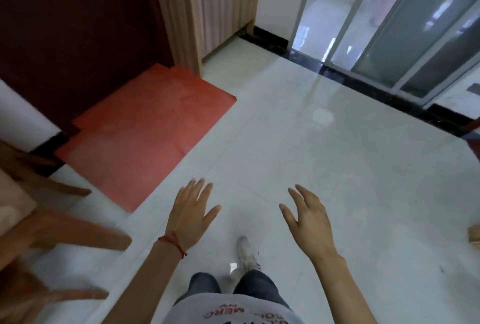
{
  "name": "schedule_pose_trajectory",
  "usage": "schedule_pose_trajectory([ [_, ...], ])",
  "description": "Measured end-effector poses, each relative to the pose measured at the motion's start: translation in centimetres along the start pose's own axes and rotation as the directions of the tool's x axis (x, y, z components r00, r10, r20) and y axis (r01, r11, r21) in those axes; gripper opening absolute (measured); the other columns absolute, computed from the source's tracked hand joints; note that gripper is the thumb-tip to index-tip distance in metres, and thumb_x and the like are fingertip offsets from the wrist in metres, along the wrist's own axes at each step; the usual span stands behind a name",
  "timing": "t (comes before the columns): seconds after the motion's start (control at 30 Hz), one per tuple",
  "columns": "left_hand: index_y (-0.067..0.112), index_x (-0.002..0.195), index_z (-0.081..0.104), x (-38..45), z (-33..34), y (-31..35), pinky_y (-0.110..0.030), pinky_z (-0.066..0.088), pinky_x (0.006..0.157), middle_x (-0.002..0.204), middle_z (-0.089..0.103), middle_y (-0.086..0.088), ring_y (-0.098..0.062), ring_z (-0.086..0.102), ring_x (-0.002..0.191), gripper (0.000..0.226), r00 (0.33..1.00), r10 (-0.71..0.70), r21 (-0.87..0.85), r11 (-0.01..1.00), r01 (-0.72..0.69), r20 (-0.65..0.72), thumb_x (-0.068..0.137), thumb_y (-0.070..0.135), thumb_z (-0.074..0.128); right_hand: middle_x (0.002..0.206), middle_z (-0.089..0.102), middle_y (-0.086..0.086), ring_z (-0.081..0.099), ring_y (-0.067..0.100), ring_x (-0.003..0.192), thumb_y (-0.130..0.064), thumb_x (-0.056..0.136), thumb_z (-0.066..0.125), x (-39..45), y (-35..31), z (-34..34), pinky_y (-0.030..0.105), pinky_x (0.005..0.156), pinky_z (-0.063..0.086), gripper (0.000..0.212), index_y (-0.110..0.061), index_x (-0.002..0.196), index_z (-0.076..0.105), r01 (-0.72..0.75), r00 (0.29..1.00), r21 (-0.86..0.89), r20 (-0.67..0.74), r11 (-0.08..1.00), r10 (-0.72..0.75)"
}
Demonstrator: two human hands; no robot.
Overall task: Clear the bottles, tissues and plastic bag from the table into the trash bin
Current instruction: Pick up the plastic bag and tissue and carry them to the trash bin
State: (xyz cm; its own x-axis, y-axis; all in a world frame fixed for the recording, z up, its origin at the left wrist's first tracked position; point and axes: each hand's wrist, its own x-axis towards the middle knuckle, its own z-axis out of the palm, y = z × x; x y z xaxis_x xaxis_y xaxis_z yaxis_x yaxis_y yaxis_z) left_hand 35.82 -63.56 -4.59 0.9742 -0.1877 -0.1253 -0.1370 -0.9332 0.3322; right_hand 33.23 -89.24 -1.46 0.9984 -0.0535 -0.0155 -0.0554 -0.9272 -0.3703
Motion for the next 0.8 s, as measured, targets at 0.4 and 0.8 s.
schedule_pose_trajectory([
  [0.4, 0.003, 0.118, 0.057, 4.1, -3.6, -4.9, -0.052, 0.045, 0.089, 0.119, 0.061, -0.02, -0.039, 0.057, 0.111, 0.073, 0.852, -0.506, -0.1, 0.862, 0.497, -0.13, 0.094, 0.055, 0.012, 0.122, 0.062, 0.016, 0.061, 0.032, 0.109, -0.058, 0.093, 0.014, 17.8, -7.9, 2.4, 0.044, 0.088, 0.049, 0.074, -0.007, 0.113, 0.063, 0.542, 0.815, 0.011, 0.235, 0.84, -0.529],
  [0.8, 0.0, 0.117, 0.057, 7.5, -5.9, -8.2, -0.057, 0.044, 0.088, 0.121, 0.059, -0.023, -0.042, 0.055, 0.111, 0.073, 0.667, -0.729, -0.179, 0.685, 0.706, -0.155, 0.094, 0.055, 0.014, 0.136, 0.05, 0.013, 0.047, 0.03, 0.125, -0.04, 0.09, 0.051, 28.7, -15.3, 5.9, 0.041, 0.102, 0.037, 0.048, -0.008, 0.126, 0.054, 0.716, 0.612, 0.135, 0.352, 0.685, -0.708],
])
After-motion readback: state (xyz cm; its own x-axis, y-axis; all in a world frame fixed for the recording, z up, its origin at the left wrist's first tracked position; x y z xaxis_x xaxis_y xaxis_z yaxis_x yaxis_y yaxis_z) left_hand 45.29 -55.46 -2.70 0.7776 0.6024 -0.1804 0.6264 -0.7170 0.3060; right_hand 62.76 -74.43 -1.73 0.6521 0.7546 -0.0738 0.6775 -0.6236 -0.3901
